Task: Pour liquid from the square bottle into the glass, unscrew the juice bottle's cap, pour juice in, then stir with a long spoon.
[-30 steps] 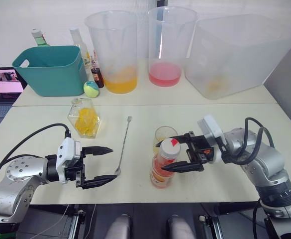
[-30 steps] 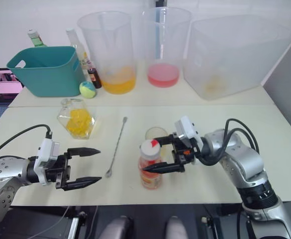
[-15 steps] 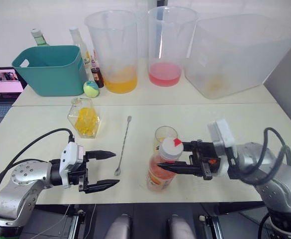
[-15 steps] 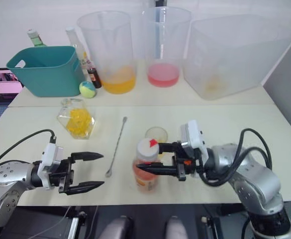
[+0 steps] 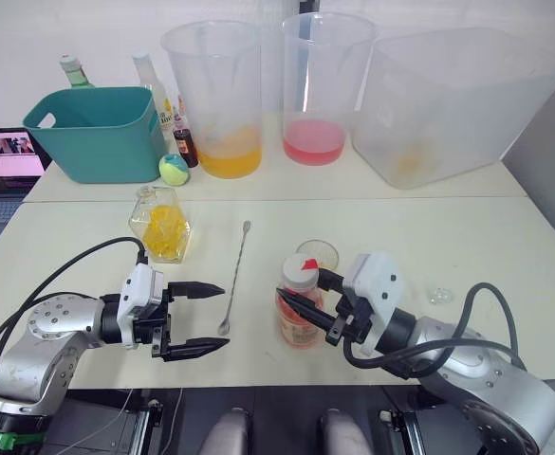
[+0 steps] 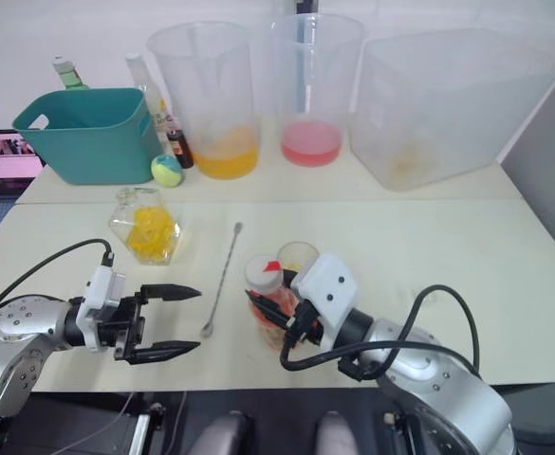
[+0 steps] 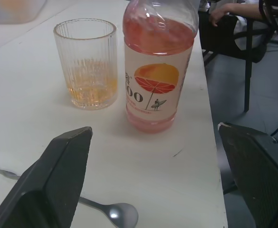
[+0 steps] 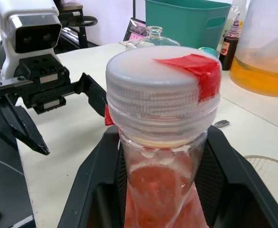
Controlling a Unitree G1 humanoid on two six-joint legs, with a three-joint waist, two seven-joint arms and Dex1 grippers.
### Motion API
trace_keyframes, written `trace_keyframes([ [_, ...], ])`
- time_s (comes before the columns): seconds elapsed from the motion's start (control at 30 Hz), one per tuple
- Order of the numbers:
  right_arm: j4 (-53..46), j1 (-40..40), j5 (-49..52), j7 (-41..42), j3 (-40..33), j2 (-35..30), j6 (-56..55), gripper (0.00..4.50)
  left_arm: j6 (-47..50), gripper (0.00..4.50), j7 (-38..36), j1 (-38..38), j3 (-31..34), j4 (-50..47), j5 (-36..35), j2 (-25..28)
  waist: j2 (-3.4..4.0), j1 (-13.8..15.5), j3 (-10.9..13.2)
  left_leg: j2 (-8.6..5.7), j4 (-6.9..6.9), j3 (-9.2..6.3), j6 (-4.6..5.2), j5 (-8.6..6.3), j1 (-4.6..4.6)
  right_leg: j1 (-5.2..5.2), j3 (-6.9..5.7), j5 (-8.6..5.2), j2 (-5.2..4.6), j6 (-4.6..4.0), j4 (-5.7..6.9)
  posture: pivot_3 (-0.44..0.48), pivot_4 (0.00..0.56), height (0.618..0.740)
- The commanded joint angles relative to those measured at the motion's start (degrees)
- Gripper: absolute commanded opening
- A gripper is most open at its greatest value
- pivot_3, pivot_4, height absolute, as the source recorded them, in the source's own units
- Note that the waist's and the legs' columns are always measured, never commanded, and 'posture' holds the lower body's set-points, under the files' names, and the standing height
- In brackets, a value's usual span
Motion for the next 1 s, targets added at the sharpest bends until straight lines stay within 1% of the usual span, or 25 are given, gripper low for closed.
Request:
trace_keyframes([
  [0.03, -0.4, 1.0, -0.8, -0.7, 1.3, 0.6, 0.4, 1.37, -0.8, 4.50, -1.0, -1.1, 0.2, 0.1, -0.1, 0.6, 0.00, 0.0, 0.0, 0.02, 0.00, 0.00, 0.00, 0.00, 0.00, 0.00, 0.00, 0.00, 0.02, 0.00, 0.00, 0.000, 0.150, 0.738],
  [0.23, 0.9, 2.2, 0.3, 0.7, 1.9, 2.9, -1.4, 1.37, -0.9, 4.50, -1.4, -0.8, 0.7, 0.3, 0.3, 0.7, -0.01, -0.2, 0.0, 0.06, -0.02, 0.01, 0.00, 0.00, 0.07, 0.03, 0.01, 0.00, 0.06, -0.01, 0.01, 0.000, 0.150, 0.738],
  [0.3, 1.0, 2.4, 1.6, 2.0, 0.9, 3.0, -2.3, 2.40, -0.7, 4.50, -1.3, -0.9, 0.7, 0.2, 0.3, 0.6, -0.01, -0.3, 0.0, 0.10, -0.04, 0.01, 0.00, 0.00, 0.09, 0.02, 0.01, 0.00, 0.09, -0.02, 0.02, 0.000, 0.150, 0.738],
  [0.5, 3.3, -0.4, 8.3, 10.2, -6.8, -1.4, -3.6, 4.44, -0.8, 4.50, -1.1, -1.4, 0.6, 0.6, 0.6, 0.5, -0.01, -0.2, 0.0, 0.11, -0.05, 0.06, 0.00, 0.00, 0.10, 0.04, 0.03, 0.00, 0.08, -0.03, 0.01, 0.000, 0.150, 0.738],
  [0.57, 4.9, -1.5, 11.5, 14.1, -9.0, -3.7, -3.4, 4.47, -1.1, 4.50, -1.0, -1.4, 0.6, 0.7, 0.8, 0.3, -0.01, -0.2, 0.0, 0.12, -0.05, 0.06, 0.00, 0.00, 0.11, 0.04, 0.02, 0.00, 0.09, -0.04, 0.00, 0.000, 0.150, 0.738],
  [0.67, 7.8, -3.7, 15.0, 20.9, -10.5, -7.3, -3.3, 4.47, -1.7, 4.50, -0.9, -1.8, 0.5, 1.2, 1.3, 0.2, -0.01, -0.1, 0.0, 0.12, -0.05, 0.06, 0.00, 0.00, 0.10, 0.04, 0.01, 0.00, 0.09, -0.04, 0.00, 0.000, 0.150, 0.738],
  [0.73, 12.9, -6.5, 16.8, 29.3, -11.0, -9.9, -4.5, 4.47, -1.7, 4.50, -0.6, -2.1, 0.8, 1.2, 1.3, 0.4, -0.03, -0.1, 0.0, 0.12, -0.05, 0.08, 0.00, 0.00, 0.10, 0.06, 0.02, 0.00, 0.09, -0.04, -0.01, 0.000, 0.150, 0.738],
  [0.83, 20.9, -9.7, 15.2, 39.5, -9.2, -12.1, -7.5, 4.47, -1.9, 4.50, -0.5, -1.8, 1.3, 0.9, 1.2, 0.8, -0.03, -0.1, 0.0, 0.13, -0.05, 0.10, 0.01, 0.00, 0.11, 0.07, 0.01, 0.00, 0.10, -0.04, -0.03, 0.000, 0.150, 0.738],
  [0.9, 24.1, -11.0, 14.2, 43.8, -8.2, -12.4, -9.1, 4.47, -2.0, 4.50, -0.6, -1.3, 1.6, 0.7, 1.2, 1.0, -0.03, -0.1, 0.0, 0.14, -0.05, 0.10, 0.01, 0.00, 0.10, 0.06, 0.00, 0.00, 0.10, -0.04, -0.02, 0.000, 0.150, 0.738],
  [1.0, 32.3, -15.8, 11.9, 52.3, -5.6, -11.7, -12.1, 4.47, -1.7, 4.50, -0.2, 0.0, 2.7, -0.4, 0.9, 1.5, -0.03, -0.2, 0.0, 0.13, -0.05, 0.11, 0.01, 0.00, 0.09, 0.05, 0.02, 0.00, 0.09, -0.04, -0.02, 0.000, 0.150, 0.738],
])
